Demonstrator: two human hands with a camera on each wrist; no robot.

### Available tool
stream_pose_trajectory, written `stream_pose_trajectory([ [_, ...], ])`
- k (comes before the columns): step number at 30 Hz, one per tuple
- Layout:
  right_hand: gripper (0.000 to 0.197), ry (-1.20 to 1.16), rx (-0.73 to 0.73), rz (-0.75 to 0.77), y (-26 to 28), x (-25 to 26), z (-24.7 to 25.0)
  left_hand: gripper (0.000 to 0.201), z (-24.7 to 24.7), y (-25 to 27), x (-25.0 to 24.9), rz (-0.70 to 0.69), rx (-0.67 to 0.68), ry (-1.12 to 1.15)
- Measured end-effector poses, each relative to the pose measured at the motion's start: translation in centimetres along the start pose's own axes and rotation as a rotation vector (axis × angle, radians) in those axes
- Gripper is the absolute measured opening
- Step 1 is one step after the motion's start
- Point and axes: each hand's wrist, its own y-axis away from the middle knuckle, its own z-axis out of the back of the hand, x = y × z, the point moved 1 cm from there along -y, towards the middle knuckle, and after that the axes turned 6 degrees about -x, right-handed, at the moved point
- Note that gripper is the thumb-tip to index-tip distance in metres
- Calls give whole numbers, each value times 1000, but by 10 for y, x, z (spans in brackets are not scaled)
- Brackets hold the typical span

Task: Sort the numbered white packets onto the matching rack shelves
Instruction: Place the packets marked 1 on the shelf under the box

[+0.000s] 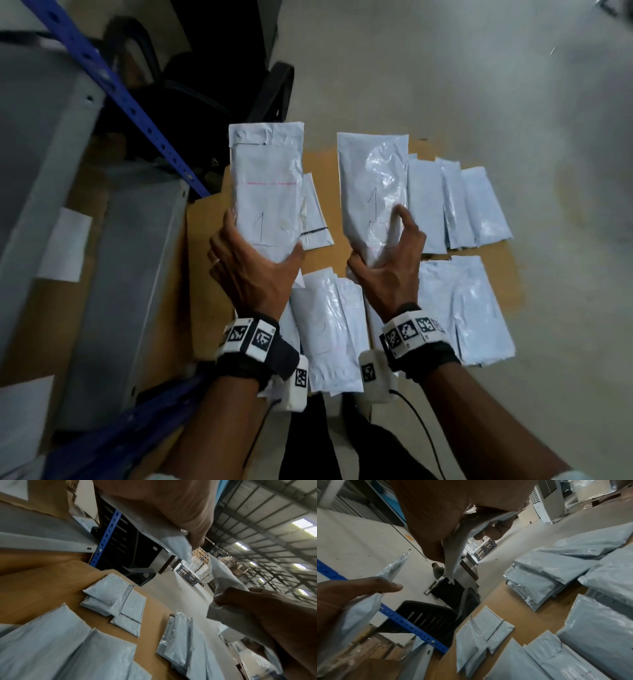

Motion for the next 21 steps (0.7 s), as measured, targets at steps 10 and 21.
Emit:
stream_pose_trajectory([
  [10, 93, -170, 46, 184, 61, 77, 132, 108, 136, 81, -72, 2, -220, 76],
  [21, 91, -245, 96, 386, 127, 133, 205, 110, 254, 165, -72, 67, -363, 108],
])
